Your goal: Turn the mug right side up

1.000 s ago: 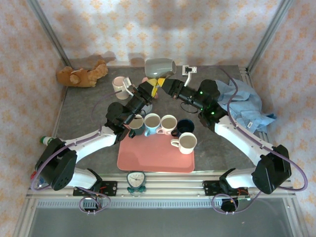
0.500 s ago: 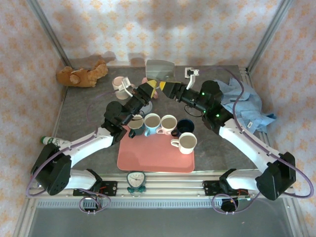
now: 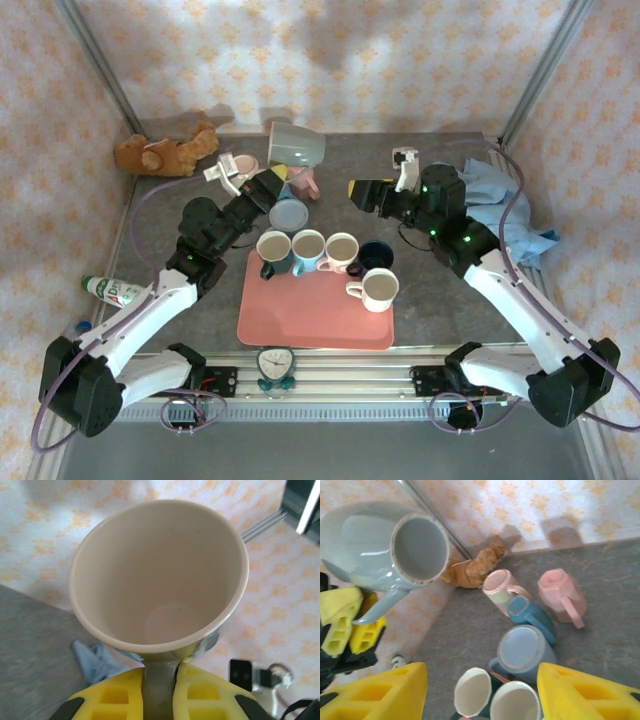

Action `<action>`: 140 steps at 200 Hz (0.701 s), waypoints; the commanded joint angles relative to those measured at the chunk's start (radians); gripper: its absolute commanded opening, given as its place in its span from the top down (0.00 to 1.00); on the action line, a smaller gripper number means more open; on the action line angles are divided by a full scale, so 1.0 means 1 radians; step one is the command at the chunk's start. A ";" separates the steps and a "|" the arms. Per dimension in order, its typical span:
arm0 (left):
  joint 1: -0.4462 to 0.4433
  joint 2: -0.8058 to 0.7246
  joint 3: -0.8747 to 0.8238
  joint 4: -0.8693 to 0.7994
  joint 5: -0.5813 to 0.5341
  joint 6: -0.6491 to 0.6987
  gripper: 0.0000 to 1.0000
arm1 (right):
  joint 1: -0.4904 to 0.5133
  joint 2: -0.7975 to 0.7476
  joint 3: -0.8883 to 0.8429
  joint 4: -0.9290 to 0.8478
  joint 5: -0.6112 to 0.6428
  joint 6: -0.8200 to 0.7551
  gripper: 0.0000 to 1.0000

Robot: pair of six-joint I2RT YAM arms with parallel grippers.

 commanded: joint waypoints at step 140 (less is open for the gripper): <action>0.032 -0.272 0.218 -0.977 -0.059 0.959 1.00 | -0.069 0.021 0.082 -0.263 0.149 -0.118 0.40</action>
